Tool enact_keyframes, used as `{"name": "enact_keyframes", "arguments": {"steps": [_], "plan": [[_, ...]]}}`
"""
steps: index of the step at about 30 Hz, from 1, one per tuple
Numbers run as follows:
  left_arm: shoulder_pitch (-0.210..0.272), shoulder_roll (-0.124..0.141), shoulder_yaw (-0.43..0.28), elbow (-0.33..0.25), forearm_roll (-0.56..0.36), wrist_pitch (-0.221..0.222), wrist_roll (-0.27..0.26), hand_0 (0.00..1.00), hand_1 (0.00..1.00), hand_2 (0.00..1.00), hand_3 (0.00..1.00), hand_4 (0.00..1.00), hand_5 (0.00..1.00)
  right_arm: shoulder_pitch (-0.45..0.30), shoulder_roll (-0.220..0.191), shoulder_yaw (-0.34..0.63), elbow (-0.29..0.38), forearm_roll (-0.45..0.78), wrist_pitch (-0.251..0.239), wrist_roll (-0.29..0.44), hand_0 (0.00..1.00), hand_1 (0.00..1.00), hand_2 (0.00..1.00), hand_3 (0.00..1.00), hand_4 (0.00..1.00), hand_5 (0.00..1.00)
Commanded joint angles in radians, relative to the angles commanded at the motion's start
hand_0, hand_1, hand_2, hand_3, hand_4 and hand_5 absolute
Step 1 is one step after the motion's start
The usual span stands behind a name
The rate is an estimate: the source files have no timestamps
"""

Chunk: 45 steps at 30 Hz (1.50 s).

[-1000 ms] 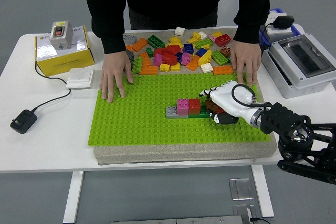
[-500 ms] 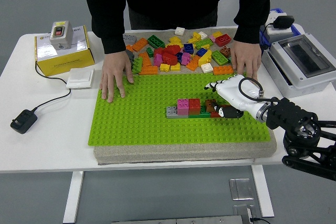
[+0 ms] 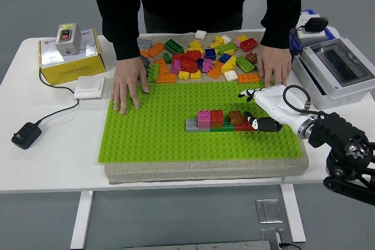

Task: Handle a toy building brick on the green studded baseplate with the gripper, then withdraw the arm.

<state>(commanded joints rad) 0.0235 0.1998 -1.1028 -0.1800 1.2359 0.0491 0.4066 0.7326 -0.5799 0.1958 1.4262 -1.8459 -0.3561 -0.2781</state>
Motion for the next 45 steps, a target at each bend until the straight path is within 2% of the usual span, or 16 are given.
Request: {"name": "enact_keyframes", "arguments": {"steps": [12, 21, 26, 45], "plan": [[0.002, -0.001, 0.003, 0.0, -0.004, -0.001, -0.003, 0.687, 0.657, 0.565, 0.625, 0.058, 0.63, -0.005, 0.018, -0.017, -0.005, 0.022, -0.01, 0.01, 0.135, 0.177, 0.7, 0.824, 0.489, 0.363], [0.0, 0.0, 0.002, 0.0, -0.002, 0.0, -0.005, 0.687, 0.657, 0.565, 0.625, 0.058, 0.63, 0.01, 0.045, -0.029, -0.069, 0.067, -0.014, 0.03, 0.135, 0.174, 0.699, 0.823, 0.488, 0.366], [0.0, 0.0, 0.003, 0.0, -0.003, 0.0, -0.005, 0.687, 0.656, 0.563, 0.623, 0.058, 0.63, 0.015, 0.054, -0.035, -0.084, 0.081, -0.015, 0.037, 0.134, 0.175, 0.699, 0.82, 0.486, 0.364], [0.0, -0.001, 0.012, 0.0, -0.007, 0.002, -0.01, 0.686, 0.655, 0.563, 0.621, 0.059, 0.631, 0.014, 0.071, -0.044, -0.082, 0.102, -0.031, 0.049, 0.134, 0.174, 0.697, 0.817, 0.48, 0.362]]}}
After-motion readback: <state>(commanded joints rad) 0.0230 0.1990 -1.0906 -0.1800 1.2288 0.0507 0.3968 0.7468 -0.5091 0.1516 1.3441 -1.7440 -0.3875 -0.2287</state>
